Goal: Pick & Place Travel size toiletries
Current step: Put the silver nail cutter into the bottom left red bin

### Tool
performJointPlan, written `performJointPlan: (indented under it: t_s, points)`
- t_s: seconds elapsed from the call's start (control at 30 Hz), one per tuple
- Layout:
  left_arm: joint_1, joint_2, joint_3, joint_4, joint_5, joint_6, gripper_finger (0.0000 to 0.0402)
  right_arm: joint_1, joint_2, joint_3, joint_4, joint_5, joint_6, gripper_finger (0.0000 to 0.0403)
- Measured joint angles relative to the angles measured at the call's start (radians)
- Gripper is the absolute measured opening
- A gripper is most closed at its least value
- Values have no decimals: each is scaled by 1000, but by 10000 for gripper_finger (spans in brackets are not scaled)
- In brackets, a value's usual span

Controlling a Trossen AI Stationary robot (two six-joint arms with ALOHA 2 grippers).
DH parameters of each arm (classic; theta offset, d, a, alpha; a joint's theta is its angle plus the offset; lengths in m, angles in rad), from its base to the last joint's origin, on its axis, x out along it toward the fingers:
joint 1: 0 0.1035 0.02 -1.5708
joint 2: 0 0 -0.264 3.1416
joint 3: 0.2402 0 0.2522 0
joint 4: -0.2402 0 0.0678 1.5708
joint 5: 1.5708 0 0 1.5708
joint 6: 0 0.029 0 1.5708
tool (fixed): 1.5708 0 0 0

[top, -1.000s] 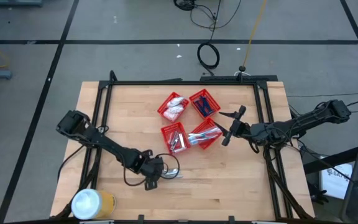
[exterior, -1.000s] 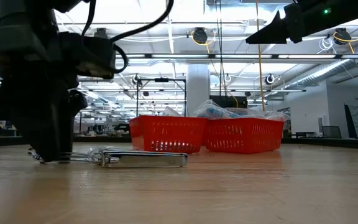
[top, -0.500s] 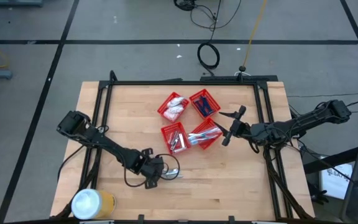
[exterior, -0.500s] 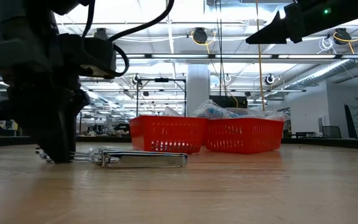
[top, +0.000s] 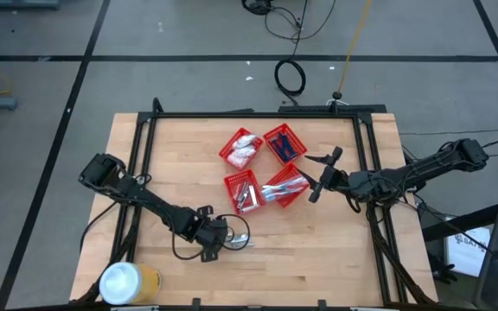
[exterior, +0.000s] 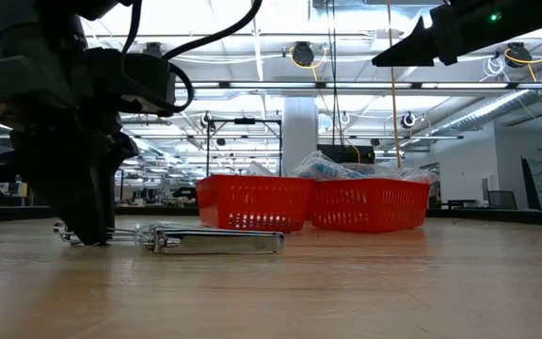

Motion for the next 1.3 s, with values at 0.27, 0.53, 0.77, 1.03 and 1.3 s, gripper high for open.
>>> performJointPlan:
  t_s: [0.27,0.53,0.77,1.03,1.3]
  points:
    - [0,1,-1,3,-5,0,39,0,0,0,0,0,0,212]
    - [1,1,-2,30,-9,4,46,0,0,0,0,0,0,212]
    - [1,1,-2,32,-15,4,41,0,0,0,0,0,0,212]
    - [-24,-78,-11,4,-146,58,36,0,0,0,0,0,0,212]
    - [-121,-330,-81,-22,-366,55,36,0,0,0,0,0,1,212]
